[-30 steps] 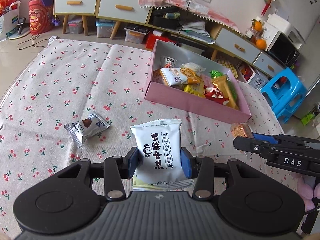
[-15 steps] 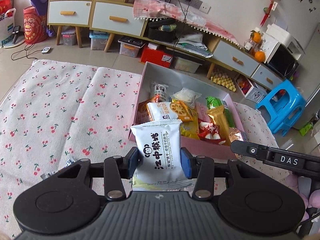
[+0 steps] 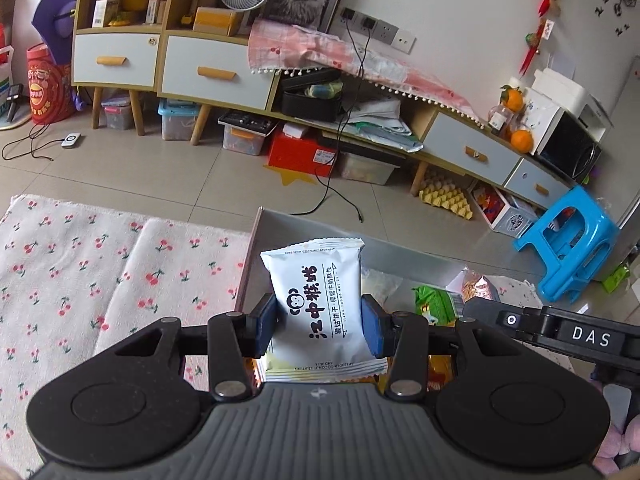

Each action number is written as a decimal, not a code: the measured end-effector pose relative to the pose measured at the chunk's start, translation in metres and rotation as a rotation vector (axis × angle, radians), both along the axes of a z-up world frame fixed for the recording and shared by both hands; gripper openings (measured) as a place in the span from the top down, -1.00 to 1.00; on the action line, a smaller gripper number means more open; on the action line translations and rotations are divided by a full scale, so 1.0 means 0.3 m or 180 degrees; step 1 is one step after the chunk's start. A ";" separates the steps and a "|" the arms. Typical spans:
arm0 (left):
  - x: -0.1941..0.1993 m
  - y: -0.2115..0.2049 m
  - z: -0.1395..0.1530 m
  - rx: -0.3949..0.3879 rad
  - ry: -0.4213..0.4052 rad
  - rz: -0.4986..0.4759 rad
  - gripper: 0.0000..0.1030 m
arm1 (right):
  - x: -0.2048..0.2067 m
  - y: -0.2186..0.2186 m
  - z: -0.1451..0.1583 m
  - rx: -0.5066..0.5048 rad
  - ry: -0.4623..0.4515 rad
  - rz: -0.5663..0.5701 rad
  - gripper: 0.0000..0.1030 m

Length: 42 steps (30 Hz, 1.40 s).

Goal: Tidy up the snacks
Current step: 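Carry the white biscuit pack and wafer block into the pink box, then open both tools to release the snacks and lift away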

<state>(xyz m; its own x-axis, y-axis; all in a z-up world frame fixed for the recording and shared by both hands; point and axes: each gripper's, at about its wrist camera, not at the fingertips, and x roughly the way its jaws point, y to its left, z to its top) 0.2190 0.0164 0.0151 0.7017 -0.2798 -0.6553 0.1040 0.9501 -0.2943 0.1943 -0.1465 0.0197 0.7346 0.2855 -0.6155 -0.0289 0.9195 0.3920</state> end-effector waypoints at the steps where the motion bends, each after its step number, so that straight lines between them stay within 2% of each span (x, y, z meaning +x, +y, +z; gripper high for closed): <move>1: 0.014 -0.007 -0.001 0.0020 -0.0006 -0.0018 0.20 | 0.016 -0.003 -0.005 0.0021 0.0012 -0.0019 0.31; 9: 0.075 -0.053 -0.024 0.0113 0.0008 -0.0220 0.19 | 0.088 -0.025 -0.071 0.0073 0.0098 -0.0091 0.30; 16: 0.088 -0.067 -0.037 0.0142 -0.0003 -0.0311 0.15 | 0.097 -0.037 -0.078 0.0131 0.0036 -0.0096 0.23; 18: 0.082 -0.065 -0.035 0.0158 -0.0039 -0.0297 0.04 | 0.094 -0.044 -0.074 0.0213 0.0023 -0.0090 0.21; 21: 0.077 -0.067 -0.026 0.0141 -0.0053 -0.0318 -0.08 | 0.092 -0.054 -0.067 0.0302 0.0044 -0.0111 -0.02; 23: 0.070 -0.072 -0.019 0.0168 -0.0064 -0.0313 -0.23 | 0.086 -0.054 -0.057 0.0292 0.0036 -0.0120 -0.03; 27: 0.049 -0.080 0.000 0.0222 -0.0092 -0.0325 -0.33 | 0.071 -0.053 -0.031 0.0278 0.0043 -0.0141 -0.11; 29: 0.036 -0.081 0.014 0.0226 -0.0102 -0.0321 -0.39 | 0.056 -0.051 -0.011 0.0256 0.0027 -0.0150 -0.25; 42: -0.103 -0.060 0.108 0.0305 -0.0109 -0.0240 -0.73 | -0.106 -0.020 0.127 0.0024 -0.0006 -0.0050 -0.38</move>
<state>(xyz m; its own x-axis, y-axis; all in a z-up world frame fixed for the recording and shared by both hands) 0.1882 -0.0016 0.0473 0.7035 -0.2698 -0.6574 0.1845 0.9627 -0.1977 0.1623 -0.1524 0.0576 0.7402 0.2785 -0.6121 -0.0151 0.9169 0.3989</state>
